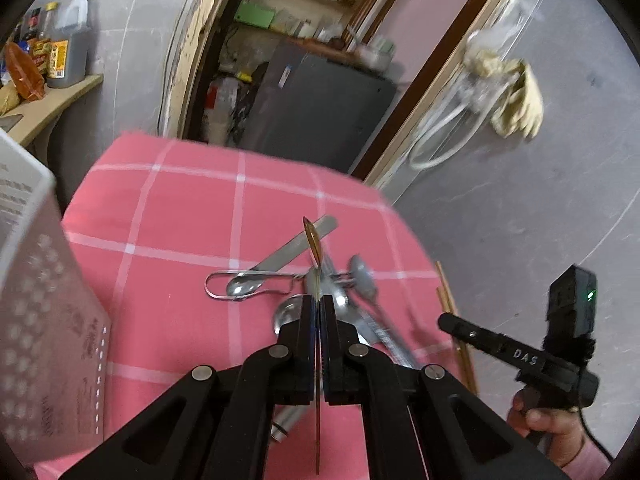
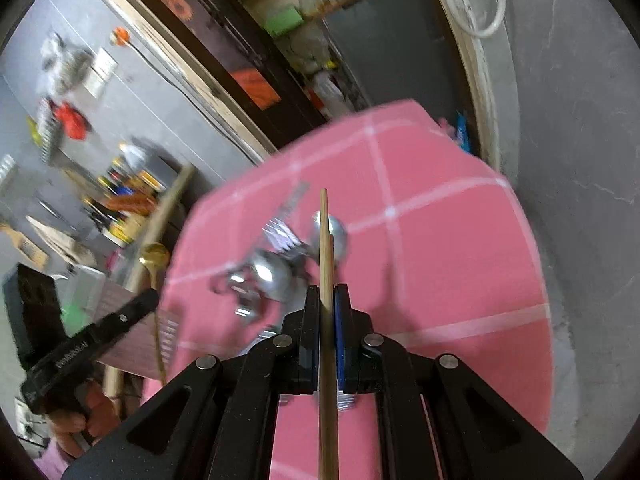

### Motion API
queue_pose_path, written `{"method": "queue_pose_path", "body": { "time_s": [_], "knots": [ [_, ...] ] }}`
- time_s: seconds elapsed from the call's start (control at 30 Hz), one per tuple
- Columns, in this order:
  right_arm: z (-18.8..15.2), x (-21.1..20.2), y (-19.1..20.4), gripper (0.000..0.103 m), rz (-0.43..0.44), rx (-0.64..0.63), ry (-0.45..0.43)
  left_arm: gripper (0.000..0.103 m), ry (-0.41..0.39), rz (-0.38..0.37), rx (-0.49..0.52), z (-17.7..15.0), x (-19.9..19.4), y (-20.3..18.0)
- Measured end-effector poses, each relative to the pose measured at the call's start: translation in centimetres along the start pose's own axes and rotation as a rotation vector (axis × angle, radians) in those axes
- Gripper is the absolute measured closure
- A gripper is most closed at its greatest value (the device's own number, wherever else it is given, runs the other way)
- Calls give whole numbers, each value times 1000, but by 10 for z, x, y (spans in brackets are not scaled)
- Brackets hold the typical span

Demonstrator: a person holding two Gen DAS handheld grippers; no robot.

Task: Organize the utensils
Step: 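Lift the chopsticks with the right tool while the left tool lifts the gold spoon toward the holder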

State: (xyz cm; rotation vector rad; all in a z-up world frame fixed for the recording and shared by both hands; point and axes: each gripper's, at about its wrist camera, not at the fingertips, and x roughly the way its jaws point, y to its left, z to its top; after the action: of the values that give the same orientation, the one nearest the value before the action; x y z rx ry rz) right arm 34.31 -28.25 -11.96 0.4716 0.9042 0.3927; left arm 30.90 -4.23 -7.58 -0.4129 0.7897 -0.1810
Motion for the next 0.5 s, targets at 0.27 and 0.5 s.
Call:
{"method": "queue_pose_path", "body": {
  "time_s": [0.27,0.5],
  "knots": [
    [28,-41,76,97,215,-11,-200,100,-164,-64,-5,32,-88,-5],
    [36,-40,166,97,429,-3,-376,100,-321,-17,-13,63,-156,22]
  ]
}}
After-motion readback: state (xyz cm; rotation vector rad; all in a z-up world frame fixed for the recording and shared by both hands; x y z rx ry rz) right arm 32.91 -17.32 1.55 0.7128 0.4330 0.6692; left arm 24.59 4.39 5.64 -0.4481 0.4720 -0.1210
